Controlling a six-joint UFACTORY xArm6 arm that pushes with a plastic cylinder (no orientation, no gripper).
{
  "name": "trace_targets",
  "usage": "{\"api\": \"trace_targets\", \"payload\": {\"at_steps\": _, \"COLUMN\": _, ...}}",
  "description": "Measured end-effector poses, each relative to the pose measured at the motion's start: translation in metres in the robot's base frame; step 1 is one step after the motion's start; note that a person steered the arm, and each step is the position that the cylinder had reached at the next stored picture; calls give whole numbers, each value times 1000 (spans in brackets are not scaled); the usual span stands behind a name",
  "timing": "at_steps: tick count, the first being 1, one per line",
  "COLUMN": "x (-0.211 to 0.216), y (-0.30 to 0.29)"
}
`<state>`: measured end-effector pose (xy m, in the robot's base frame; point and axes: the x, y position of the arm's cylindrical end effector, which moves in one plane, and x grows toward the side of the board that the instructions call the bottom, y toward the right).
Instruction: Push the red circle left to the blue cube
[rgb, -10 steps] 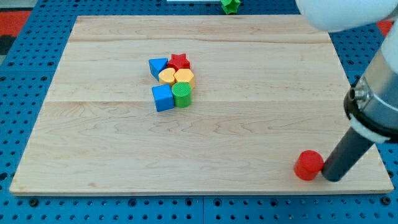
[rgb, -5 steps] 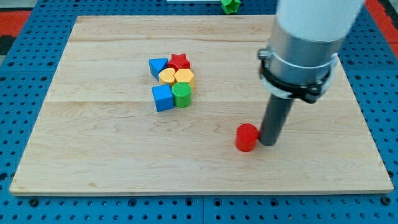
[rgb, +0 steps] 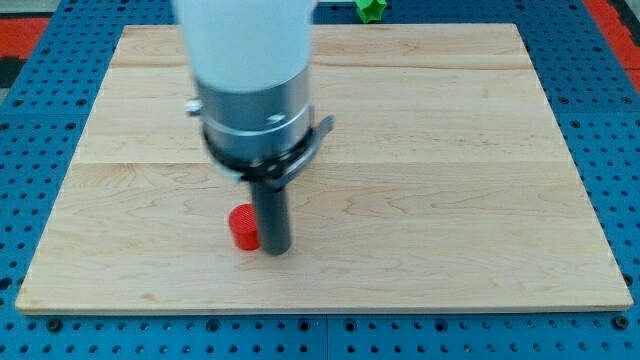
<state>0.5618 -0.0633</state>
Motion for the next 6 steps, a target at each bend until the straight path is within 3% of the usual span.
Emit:
{"api": "trace_targets", "payload": {"at_steps": 2, "x": -37, "y": -65}}
{"api": "trace_targets", "payload": {"at_steps": 4, "x": -79, "y": -83}}
{"api": "trace_targets", "payload": {"at_steps": 6, "x": -75, "y": -123}}
